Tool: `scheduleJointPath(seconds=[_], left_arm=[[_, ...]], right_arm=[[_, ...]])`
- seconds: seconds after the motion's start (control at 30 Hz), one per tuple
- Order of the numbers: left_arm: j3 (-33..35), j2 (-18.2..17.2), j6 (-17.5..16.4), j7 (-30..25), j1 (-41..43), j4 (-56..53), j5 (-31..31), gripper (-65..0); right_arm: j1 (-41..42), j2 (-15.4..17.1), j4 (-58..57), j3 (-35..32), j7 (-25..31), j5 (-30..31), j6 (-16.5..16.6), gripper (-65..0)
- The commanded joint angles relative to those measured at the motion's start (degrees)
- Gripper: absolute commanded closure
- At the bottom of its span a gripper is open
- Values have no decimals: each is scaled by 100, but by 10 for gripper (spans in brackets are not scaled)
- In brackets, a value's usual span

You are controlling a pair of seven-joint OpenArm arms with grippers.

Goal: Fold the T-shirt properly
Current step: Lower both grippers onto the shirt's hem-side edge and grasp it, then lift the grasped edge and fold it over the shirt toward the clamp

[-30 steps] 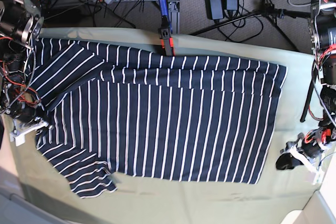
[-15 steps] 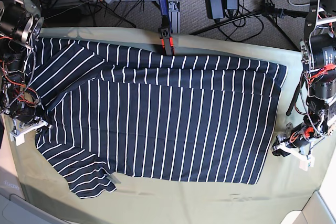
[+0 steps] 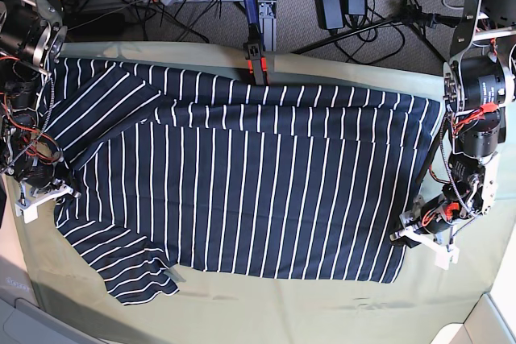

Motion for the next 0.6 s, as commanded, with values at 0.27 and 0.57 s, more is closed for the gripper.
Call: scheduleJointPath(seconds=[0.27, 0.57], left_arm=[[-11, -17, -461, -127, -188, 68, -87, -48], [-11, -354, -1125, 831, -186, 140, -1499, 0]], right_arm=[[142, 122, 81, 11, 0, 44, 17, 0], [120, 286, 138, 11, -197, -131, 24, 0]])
